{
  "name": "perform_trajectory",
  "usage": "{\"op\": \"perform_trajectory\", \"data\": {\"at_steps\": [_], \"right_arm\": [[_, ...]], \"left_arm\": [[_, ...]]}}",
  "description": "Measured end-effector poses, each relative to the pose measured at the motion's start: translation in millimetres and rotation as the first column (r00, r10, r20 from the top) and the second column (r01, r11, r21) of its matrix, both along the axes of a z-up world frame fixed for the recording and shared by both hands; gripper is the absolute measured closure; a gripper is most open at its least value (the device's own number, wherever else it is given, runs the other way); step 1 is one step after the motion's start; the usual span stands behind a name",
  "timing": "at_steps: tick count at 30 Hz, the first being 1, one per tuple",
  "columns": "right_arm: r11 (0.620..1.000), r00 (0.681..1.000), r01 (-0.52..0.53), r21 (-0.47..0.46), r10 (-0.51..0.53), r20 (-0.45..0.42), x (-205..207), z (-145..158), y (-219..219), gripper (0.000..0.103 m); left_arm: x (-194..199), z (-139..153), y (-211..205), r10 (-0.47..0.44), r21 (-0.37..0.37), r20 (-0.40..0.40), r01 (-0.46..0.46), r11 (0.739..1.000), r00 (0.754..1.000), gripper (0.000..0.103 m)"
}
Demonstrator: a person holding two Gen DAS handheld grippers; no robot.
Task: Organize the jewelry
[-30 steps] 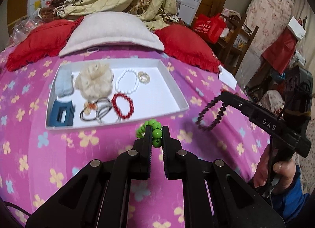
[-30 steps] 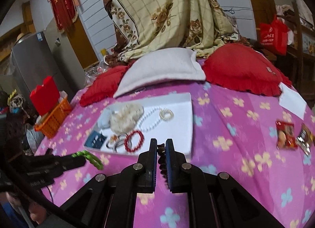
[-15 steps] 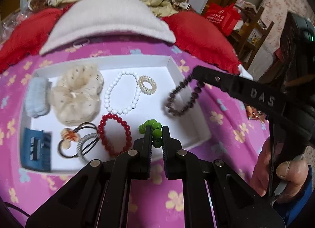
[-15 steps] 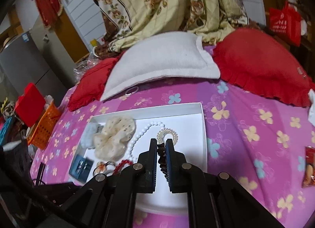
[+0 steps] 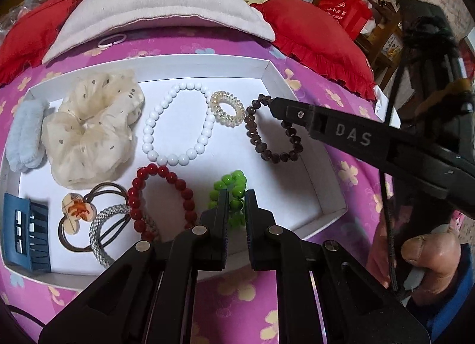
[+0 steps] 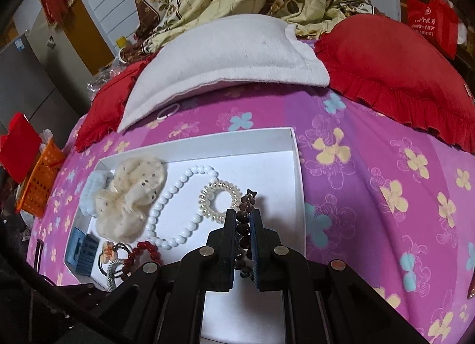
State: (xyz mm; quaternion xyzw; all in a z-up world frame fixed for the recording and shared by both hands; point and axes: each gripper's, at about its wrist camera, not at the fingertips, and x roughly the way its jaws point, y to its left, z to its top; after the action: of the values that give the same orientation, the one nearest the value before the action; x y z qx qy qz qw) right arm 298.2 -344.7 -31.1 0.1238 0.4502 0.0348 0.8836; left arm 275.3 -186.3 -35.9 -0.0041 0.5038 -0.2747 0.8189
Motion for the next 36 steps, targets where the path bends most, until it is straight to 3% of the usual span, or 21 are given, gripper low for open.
{"op": "perform_trajectory", "data": {"at_steps": [5,11,14,17,21,23,25,27,34,36], "right_arm": [[1.000,0.999,0.021,-0.002,-0.021,0.029,-12,13,-3,0.077],[1.000,0.998,0.010,-0.023,-0.008,0.064,-46,35,3,0.076],[0.999,0.996,-0.003,-0.046,0.007,0.087,-71,43,11,0.072],[0.999,0.994,-0.012,-0.053,0.018,0.105,-100,48,20,0.067],[0.999,0.993,-0.015,-0.034,0.019,0.116,-136,48,36,0.064],[1.000,0.992,-0.009,-0.022,0.012,0.123,-153,47,44,0.062],[1.000,0.992,-0.001,0.000,0.001,0.129,-170,47,52,0.061],[1.000,0.990,0.008,0.026,-0.011,0.138,-186,48,58,0.061],[0.999,0.987,0.029,0.028,-0.033,0.160,-232,54,86,0.060],[0.999,0.987,0.026,0.018,-0.029,0.159,-239,54,93,0.059]], "left_arm": [[-20,21,9,-0.004,-0.015,0.036,0.005,1.000,0.999,0.080],[-55,57,34,0.041,-0.030,0.137,-0.037,0.999,0.990,0.069],[-76,75,55,0.092,-0.014,0.213,-0.091,0.996,0.973,0.056],[-99,88,75,0.151,0.026,0.306,-0.167,0.986,0.940,0.051],[-135,103,95,0.193,0.087,0.456,-0.260,0.962,0.869,0.051],[-154,110,106,0.218,0.085,0.516,-0.303,0.949,0.828,0.045],[-173,117,118,0.253,0.058,0.567,-0.344,0.937,0.784,0.025],[-193,126,132,0.295,0.020,0.612,-0.387,0.922,0.734,0.023],[-229,137,170,0.399,-0.025,0.619,-0.491,0.871,0.676,0.023],[-240,137,181,0.436,-0.035,0.621,-0.533,0.845,0.651,0.022]]}}
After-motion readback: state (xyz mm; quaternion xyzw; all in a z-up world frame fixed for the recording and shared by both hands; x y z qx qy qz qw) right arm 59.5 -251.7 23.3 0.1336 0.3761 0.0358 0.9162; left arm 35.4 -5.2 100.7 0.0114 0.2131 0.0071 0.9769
